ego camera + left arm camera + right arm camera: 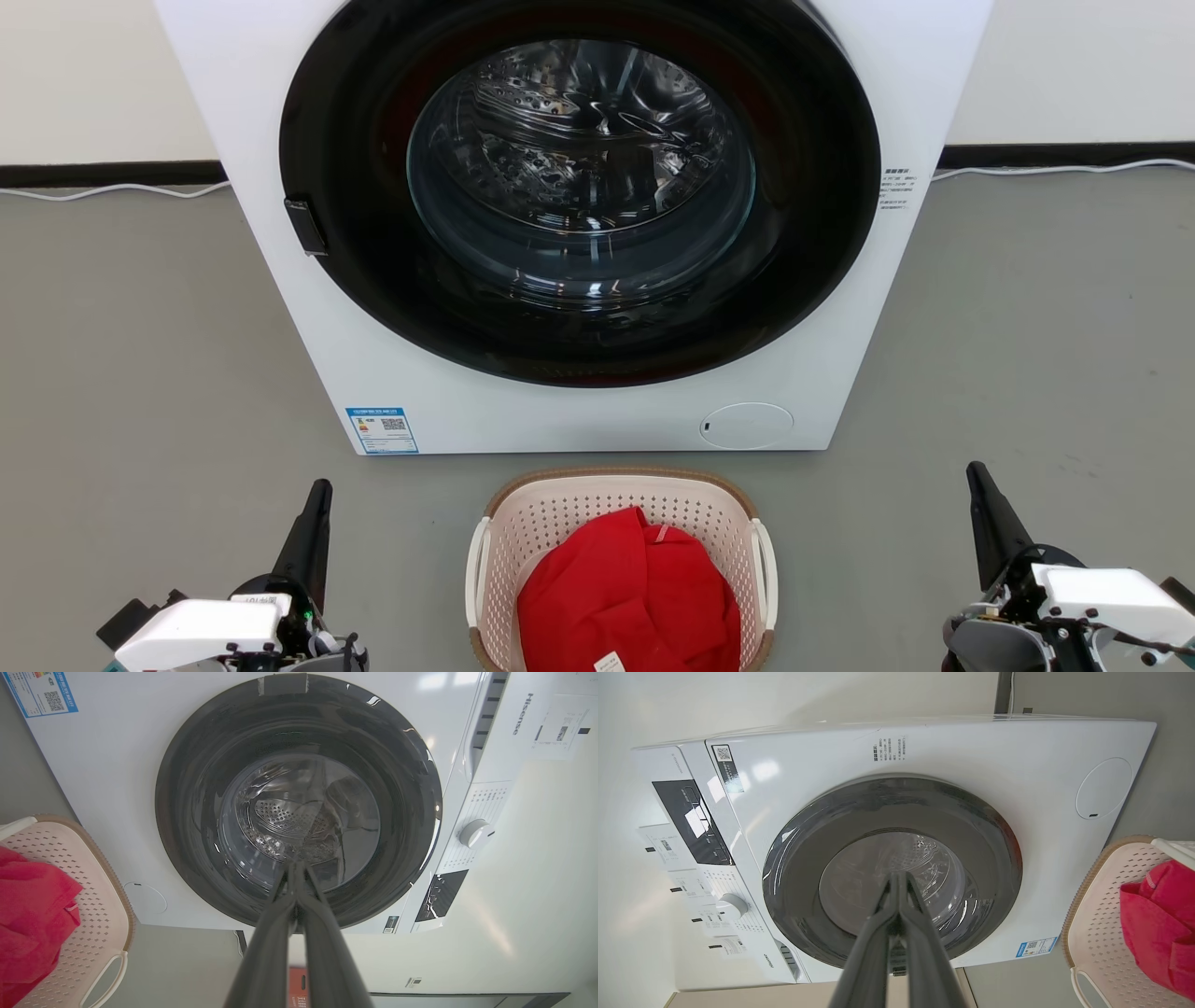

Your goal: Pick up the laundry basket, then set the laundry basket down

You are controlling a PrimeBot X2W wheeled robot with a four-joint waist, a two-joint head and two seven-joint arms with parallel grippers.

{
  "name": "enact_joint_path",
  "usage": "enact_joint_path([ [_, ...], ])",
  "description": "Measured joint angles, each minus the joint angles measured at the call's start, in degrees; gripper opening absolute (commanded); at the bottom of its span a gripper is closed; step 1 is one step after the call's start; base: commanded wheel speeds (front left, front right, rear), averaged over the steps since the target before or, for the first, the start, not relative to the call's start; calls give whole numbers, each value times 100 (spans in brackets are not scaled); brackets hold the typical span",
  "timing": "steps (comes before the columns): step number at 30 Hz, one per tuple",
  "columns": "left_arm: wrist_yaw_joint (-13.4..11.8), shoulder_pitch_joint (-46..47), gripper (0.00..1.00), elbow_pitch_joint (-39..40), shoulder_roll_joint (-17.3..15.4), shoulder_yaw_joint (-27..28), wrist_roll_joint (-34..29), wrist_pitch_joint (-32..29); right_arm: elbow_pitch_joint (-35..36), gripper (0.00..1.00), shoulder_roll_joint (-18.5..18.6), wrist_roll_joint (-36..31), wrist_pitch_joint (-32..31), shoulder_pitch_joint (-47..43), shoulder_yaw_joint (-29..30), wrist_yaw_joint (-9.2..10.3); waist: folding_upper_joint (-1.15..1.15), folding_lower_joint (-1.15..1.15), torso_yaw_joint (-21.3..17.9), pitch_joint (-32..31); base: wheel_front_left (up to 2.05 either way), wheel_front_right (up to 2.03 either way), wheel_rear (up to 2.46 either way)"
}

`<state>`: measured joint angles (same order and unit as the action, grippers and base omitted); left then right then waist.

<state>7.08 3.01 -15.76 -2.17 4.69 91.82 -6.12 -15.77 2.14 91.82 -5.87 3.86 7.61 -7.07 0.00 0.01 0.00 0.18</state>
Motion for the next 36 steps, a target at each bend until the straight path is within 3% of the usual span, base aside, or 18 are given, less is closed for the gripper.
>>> enact_joint_path([
  [36, 0, 0, 0, 2, 0, 4, 0, 0, -1, 0, 1, 0, 0, -1, 0, 0, 0, -1, 0, 0, 0, 0, 0],
])
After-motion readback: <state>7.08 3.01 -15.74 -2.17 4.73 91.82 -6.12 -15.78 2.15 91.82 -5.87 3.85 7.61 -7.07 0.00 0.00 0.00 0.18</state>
